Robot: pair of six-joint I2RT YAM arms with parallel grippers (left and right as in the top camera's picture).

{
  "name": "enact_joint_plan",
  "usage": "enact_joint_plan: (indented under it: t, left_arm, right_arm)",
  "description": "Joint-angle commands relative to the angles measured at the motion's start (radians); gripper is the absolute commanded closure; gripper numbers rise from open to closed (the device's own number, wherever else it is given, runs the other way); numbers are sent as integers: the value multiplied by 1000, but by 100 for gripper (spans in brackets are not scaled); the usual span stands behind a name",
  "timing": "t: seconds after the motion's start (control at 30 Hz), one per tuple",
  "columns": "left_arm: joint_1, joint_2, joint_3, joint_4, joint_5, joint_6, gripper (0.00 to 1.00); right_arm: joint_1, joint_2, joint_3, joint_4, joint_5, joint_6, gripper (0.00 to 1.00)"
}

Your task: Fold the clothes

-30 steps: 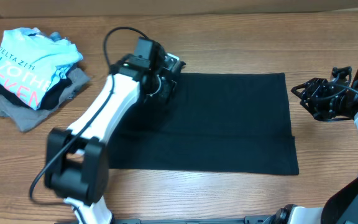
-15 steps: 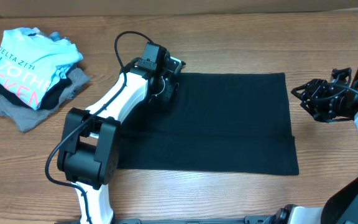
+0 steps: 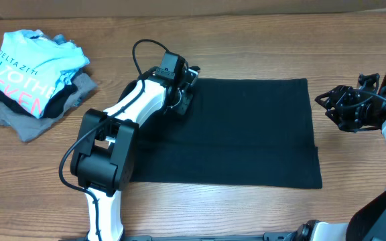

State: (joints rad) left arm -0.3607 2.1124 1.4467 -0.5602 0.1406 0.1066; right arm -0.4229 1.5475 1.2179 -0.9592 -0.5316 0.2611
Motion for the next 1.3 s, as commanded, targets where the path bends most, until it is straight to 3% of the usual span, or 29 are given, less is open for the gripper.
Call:
enact_joint_plan:
  t: [0.0,0.87,1.0,1.27]
  left_arm:
    - [-9,19,4,4,-17,-19,56]
    - [-52,60,61,-8,-73,6,61]
    - [-52,77,61,-7,-74,5,73]
    - [-52,77,89,-17,-74,1,79]
  right_arm:
    - [3,-16,27,4,8,0,42]
    - [3,-16,27,5,41,0,43]
    - [3,-16,27,5,41,0,43]
    - [3,-16,27,5,41,0,43]
